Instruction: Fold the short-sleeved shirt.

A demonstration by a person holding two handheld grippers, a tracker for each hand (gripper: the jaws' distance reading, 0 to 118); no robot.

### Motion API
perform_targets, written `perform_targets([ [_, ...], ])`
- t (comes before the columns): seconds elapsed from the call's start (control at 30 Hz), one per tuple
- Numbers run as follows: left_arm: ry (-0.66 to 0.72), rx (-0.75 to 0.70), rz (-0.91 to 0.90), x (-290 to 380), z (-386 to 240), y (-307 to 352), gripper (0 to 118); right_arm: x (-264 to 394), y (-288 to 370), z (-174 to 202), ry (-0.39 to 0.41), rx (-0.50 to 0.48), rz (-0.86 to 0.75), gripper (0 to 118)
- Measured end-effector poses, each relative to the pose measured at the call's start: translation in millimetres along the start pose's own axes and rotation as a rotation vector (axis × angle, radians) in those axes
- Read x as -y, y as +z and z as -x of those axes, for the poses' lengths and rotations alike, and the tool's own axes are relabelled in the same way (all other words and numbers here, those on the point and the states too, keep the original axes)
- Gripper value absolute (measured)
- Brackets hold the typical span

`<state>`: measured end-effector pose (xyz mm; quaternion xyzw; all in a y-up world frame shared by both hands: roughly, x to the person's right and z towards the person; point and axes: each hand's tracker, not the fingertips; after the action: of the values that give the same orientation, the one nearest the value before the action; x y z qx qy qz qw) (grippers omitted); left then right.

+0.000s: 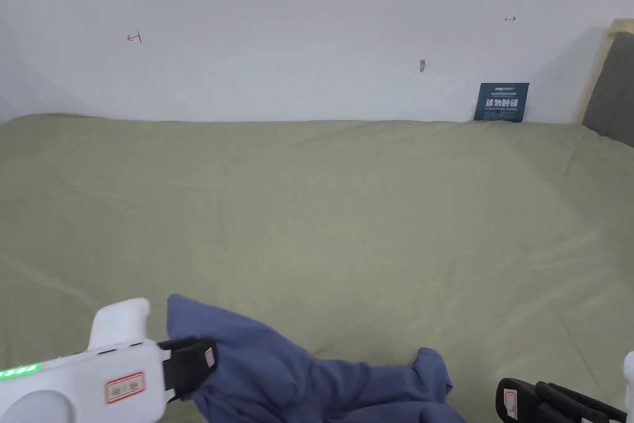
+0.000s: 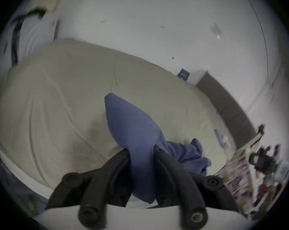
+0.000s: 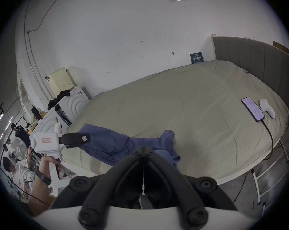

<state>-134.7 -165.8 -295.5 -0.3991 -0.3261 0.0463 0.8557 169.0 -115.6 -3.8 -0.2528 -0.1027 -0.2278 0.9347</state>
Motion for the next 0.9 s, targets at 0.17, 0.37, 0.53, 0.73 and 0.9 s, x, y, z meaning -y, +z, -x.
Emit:
perform_targets([
  [0.17,-0.22,0.059,0.097,5,-88,-34,16,0,5,1,0.015,0.021,0.0,2],
  [0.37,-0.332,0.238,0.246,43,-184,-96,16,0,30,-8,0.03,0.074,-0.031,2],
  [0.53,-0.265,0.239,0.337,64,-197,-133,75,-2,47,-21,0.013,0.117,-0.061,2],
  [0.73,0.022,0.435,0.276,43,-157,-109,80,-1,46,-33,-0.019,0.127,-0.066,2],
  [0.9,0.134,0.533,0.199,36,-130,-125,41,6,42,-32,-0.039,0.086,-0.05,2],
])
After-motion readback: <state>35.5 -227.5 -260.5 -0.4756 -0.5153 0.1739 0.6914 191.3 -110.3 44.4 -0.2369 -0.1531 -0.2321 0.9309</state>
